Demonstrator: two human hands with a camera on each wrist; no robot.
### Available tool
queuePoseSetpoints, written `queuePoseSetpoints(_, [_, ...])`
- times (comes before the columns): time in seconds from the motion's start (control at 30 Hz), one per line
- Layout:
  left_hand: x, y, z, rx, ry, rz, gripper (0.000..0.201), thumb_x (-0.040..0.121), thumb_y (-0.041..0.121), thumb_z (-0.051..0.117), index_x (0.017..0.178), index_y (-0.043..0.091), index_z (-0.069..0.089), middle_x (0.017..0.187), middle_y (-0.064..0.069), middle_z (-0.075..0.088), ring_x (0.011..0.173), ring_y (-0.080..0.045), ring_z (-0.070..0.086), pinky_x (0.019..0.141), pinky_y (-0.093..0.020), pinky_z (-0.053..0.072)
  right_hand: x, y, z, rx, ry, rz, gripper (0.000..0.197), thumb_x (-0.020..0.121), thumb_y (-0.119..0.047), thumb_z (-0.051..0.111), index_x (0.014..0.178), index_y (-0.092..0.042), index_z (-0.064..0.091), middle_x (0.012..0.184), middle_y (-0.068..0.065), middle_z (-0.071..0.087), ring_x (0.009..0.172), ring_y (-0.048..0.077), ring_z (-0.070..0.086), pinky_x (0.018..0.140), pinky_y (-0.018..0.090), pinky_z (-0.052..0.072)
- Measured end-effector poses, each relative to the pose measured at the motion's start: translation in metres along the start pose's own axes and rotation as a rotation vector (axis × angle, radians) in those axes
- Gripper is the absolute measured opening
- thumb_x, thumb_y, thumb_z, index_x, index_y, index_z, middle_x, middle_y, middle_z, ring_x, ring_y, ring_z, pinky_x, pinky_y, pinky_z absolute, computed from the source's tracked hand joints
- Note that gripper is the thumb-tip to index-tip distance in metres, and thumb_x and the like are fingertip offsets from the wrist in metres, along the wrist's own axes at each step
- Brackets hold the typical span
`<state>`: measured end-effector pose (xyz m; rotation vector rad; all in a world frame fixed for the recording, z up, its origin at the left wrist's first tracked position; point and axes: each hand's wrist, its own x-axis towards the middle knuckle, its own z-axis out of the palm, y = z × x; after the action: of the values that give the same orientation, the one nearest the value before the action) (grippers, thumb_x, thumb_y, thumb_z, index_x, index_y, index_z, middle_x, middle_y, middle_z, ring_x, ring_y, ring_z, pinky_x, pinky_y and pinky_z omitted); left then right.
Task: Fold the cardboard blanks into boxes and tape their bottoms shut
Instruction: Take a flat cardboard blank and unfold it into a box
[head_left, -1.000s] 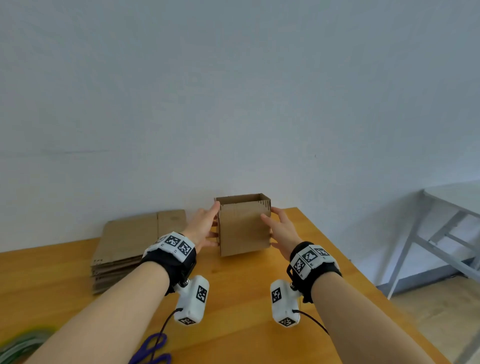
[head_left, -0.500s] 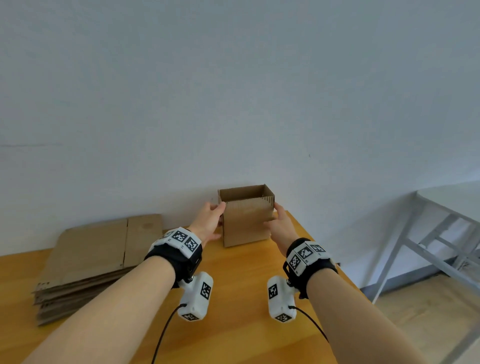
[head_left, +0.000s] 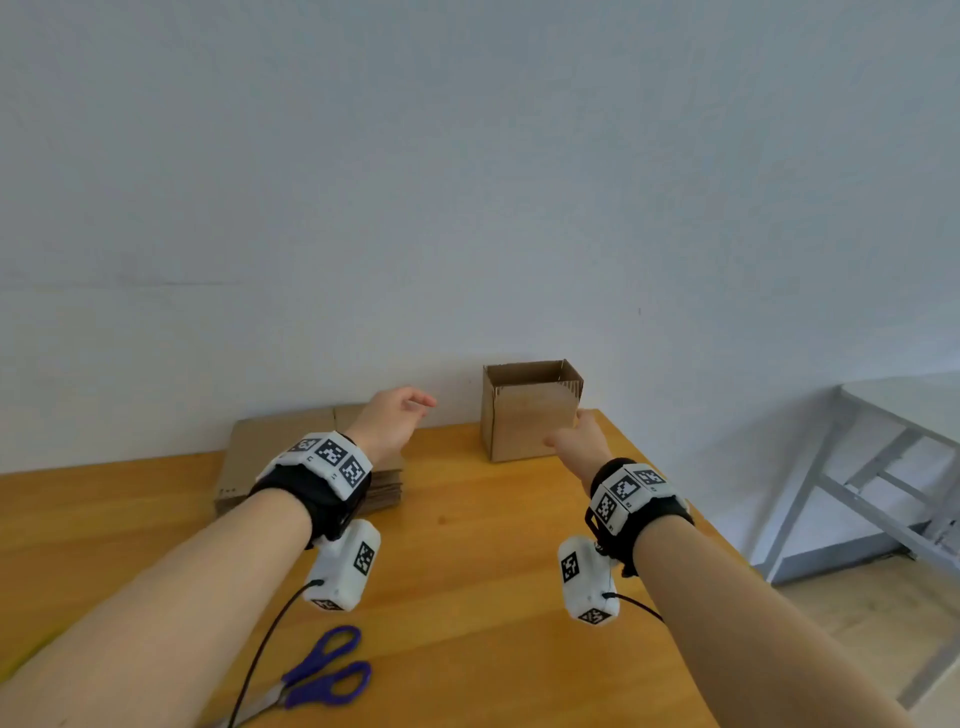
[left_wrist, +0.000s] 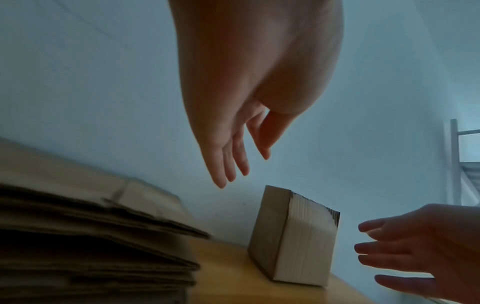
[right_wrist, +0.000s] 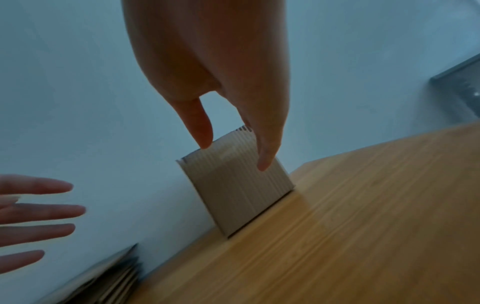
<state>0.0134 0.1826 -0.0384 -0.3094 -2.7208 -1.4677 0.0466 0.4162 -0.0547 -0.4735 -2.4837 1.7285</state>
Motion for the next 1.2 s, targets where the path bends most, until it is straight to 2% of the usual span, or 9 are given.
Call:
queuePoseSetpoints(0.1, [-0.029, -0.008, -0.033, 0.057, 0.035, 0.001, 0.023, 0.097, 0.005, 0.042, 0.107, 0.015, 0.06, 0.121, -0.01, 0.06, 0.113, -0.022, 0.054, 0.088, -0.03, 0.043, -0.023, -0.01, 0.021, -0.017, -0.04, -0.008, 0.069, 0.092, -0.003, 0.051, 0.15, -0.006, 0.016, 0.151, 0.017, 0.028, 0.135, 0.033, 0.035, 0.109, 0.046, 0.037])
queuePoseSetpoints(0.3, [-0.076, -0.036, -0.093, 0.153, 0.129, -0.027, 0.026, 0.097, 0.006, 0.042, 0.112, 0.013, 0.062, 0.121, -0.009, 0.061, 0.117, -0.023, 0.054, 0.103, -0.036, 0.04, -0.048, -0.03, 0.078, -0.067, -0.148, -0.069, 0.056, 0.092, -0.005, 0.055, 0.144, -0.003, 0.034, 0.142, 0.016, 0.043, 0.129, 0.031, 0.043, 0.105, 0.044, 0.042])
queuePoseSetpoints(0.4, [-0.09, -0.056, -0.115, 0.164, 0.175, -0.075, 0.027, 0.096, 0.003, 0.041, 0.112, 0.01, 0.062, 0.123, -0.013, 0.06, 0.116, -0.025, 0.054, 0.096, -0.032, 0.042, -0.054, -0.038, 0.109, -0.077, -0.198, -0.08, 0.052, 0.092, -0.004, 0.055, 0.142, -0.002, 0.039, 0.138, 0.017, 0.047, 0.124, 0.03, 0.047, 0.104, 0.041, 0.043])
queuePoseSetpoints(0.53, [-0.099, -0.086, -0.134, 0.193, 0.186, -0.172, 0.038, 0.093, -0.005, 0.036, 0.117, 0.01, 0.06, 0.127, -0.012, 0.057, 0.12, -0.024, 0.051, 0.089, -0.027, 0.039, -0.052, -0.045, 0.144, -0.123, -0.208, -0.149, 0.048, 0.094, -0.009, 0.054, 0.14, -0.002, 0.043, 0.128, 0.015, 0.055, 0.111, 0.025, 0.054, 0.089, 0.027, 0.043])
queuePoseSetpoints(0.63, [-0.098, -0.105, -0.142, 0.216, 0.213, -0.23, 0.035, 0.094, -0.002, 0.039, 0.118, 0.009, 0.061, 0.13, -0.013, 0.056, 0.121, -0.026, 0.051, 0.096, -0.032, 0.041, -0.045, -0.049, 0.164, -0.145, -0.221, -0.147, 0.049, 0.094, -0.011, 0.055, 0.14, -0.001, 0.041, 0.136, 0.016, 0.051, 0.125, 0.028, 0.049, 0.097, 0.029, 0.04])
queuePoseSetpoints(0.8, [-0.084, -0.122, -0.147, 0.175, 0.206, -0.331, 0.033, 0.096, 0.009, 0.046, 0.128, 0.003, 0.055, 0.133, -0.015, 0.054, 0.12, -0.029, 0.053, 0.103, -0.043, 0.042, -0.027, -0.054, 0.184, -0.243, -0.234, -0.107, 0.057, 0.093, -0.02, 0.059, 0.141, 0.002, 0.037, 0.138, 0.017, 0.049, 0.126, 0.03, 0.048, 0.096, 0.032, 0.042])
queuePoseSetpoints(1.0, [-0.064, -0.125, -0.14, 0.196, 0.079, -0.375, 0.042, 0.096, 0.016, 0.051, 0.135, 0.001, 0.048, 0.132, -0.014, 0.055, 0.109, -0.029, 0.059, 0.096, -0.04, 0.049, -0.009, -0.045, 0.194, -0.308, -0.218, -0.096, 0.065, 0.084, -0.024, 0.07, 0.139, -0.004, 0.04, 0.135, 0.014, 0.052, 0.121, 0.028, 0.053, 0.096, 0.034, 0.046])
queuePoseSetpoints(1.1, [-0.059, -0.125, -0.135, 0.243, 0.185, -0.345, 0.04, 0.094, 0.017, 0.056, 0.13, 0.001, 0.053, 0.133, -0.014, 0.055, 0.119, -0.027, 0.054, 0.104, -0.036, 0.041, -0.004, -0.041, 0.196, -0.285, -0.203, -0.082, 0.069, 0.08, -0.021, 0.075, 0.138, -0.008, 0.042, 0.134, 0.012, 0.053, 0.12, 0.027, 0.054, 0.098, 0.036, 0.047])
queuePoseSetpoints(1.2, [-0.059, -0.122, -0.135, 0.227, 0.292, -0.328, 0.044, 0.089, 0.02, 0.064, 0.129, 0.003, 0.054, 0.127, -0.013, 0.06, 0.116, -0.026, 0.057, 0.099, -0.034, 0.042, -0.002, -0.038, 0.195, -0.228, -0.188, -0.052, 0.073, 0.076, -0.018, 0.078, 0.139, -0.009, 0.041, 0.133, 0.011, 0.053, 0.121, 0.028, 0.053, 0.099, 0.038, 0.047])
